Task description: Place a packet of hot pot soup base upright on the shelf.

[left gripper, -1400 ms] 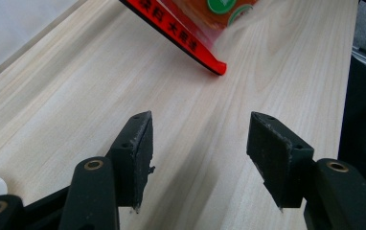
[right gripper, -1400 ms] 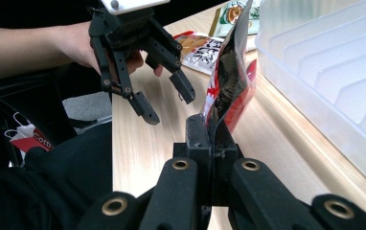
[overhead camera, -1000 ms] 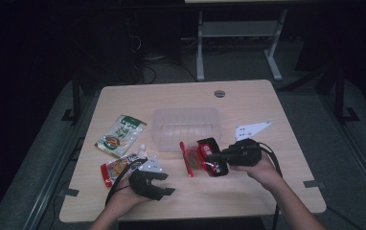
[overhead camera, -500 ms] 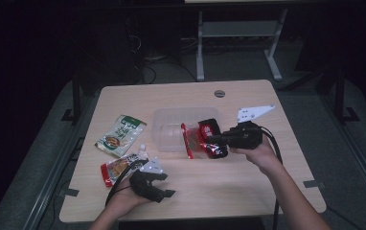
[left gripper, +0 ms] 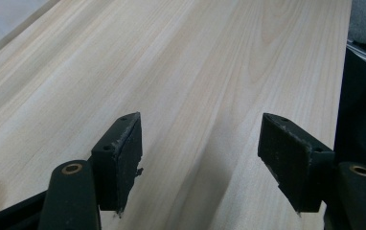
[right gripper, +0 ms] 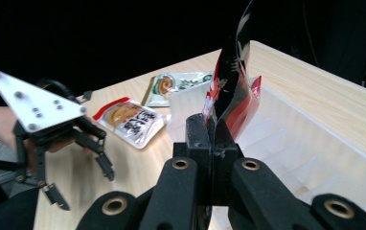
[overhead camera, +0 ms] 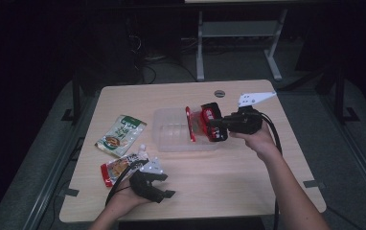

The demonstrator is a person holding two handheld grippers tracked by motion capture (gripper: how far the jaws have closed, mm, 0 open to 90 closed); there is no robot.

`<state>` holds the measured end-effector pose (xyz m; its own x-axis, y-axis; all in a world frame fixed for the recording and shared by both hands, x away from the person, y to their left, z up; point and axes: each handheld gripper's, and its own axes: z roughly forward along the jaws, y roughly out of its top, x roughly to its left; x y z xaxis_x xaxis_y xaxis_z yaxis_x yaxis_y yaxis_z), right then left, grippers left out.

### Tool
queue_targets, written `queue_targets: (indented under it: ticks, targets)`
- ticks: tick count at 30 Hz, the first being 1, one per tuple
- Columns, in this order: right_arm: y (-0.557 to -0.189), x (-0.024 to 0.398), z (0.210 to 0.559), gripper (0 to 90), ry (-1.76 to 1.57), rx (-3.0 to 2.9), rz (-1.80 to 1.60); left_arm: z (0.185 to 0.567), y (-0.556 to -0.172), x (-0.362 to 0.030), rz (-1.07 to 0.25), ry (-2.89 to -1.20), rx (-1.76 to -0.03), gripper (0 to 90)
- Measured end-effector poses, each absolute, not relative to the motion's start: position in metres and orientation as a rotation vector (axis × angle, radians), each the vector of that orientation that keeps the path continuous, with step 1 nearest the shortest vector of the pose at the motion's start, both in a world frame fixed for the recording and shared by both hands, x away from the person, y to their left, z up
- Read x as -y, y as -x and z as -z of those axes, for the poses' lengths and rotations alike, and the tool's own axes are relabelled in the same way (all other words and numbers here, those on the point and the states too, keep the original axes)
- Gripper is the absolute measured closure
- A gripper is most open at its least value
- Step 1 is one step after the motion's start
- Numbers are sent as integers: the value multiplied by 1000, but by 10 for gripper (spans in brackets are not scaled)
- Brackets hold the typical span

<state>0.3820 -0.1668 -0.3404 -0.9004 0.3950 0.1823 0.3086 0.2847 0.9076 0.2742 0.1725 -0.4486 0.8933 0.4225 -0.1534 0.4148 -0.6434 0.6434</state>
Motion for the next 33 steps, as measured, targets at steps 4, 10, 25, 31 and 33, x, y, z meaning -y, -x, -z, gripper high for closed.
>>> queue_targets:
  ticks: [4, 10, 25, 31, 33]
  targets:
    - [-385, 170, 344, 900, -703, -2444, -1694, 449, -274, -172, -8, -2332, -608, 316]
    - [-386, 173, 351, 900, -732, -2450, -1675, 449, -274, -172, -3, -2339, -605, 316]
    - [-389, 167, 361, 900, -755, -2476, -1623, 451, -274, -173, 0, -2332, -607, 312]
    - [-390, 164, 361, 900, -756, -2474, -1601, 451, -274, -172, 2, -2334, -606, 311]
    - [-391, 162, 363, 900, -757, -2476, -1590, 451, -274, -171, 4, -2333, -607, 311]
